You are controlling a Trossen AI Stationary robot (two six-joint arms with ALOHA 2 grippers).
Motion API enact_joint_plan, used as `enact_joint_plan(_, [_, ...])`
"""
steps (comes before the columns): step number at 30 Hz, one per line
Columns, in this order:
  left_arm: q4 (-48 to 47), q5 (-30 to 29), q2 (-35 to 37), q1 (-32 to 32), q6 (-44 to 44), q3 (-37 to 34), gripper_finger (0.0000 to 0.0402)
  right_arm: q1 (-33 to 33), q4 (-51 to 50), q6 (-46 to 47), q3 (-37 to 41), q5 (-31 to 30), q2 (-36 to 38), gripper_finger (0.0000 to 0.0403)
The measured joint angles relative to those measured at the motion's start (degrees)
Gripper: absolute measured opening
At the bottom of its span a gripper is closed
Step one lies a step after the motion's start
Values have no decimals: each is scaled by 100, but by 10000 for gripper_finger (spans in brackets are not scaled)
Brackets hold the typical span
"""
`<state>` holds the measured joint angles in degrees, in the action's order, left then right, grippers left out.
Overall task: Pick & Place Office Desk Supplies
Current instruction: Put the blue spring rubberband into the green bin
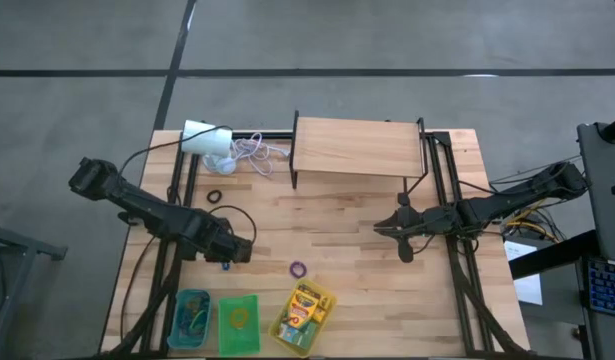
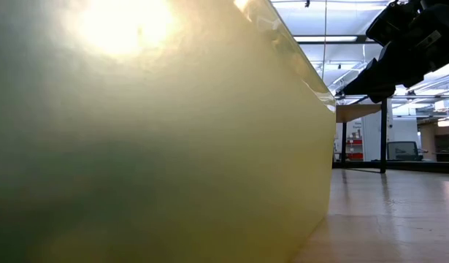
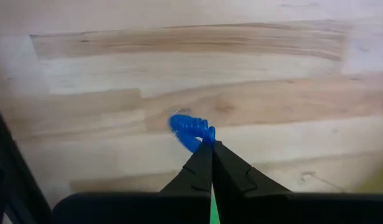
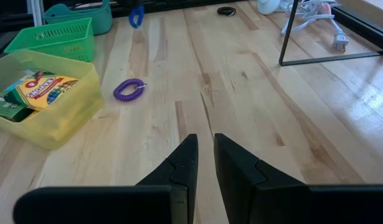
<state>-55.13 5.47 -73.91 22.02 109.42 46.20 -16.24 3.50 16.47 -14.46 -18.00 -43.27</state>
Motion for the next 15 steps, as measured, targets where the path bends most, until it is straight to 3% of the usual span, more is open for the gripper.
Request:
enact_joint_plan(5, [-362, -284, 4, 1, -60, 704, 3, 1, 1, -1, -1, 0, 0, 52])
enact_joint_plan(15, [-88, -358, -7, 106, 150, 1591, 3, -1, 1, -1, 0, 0, 0, 52])
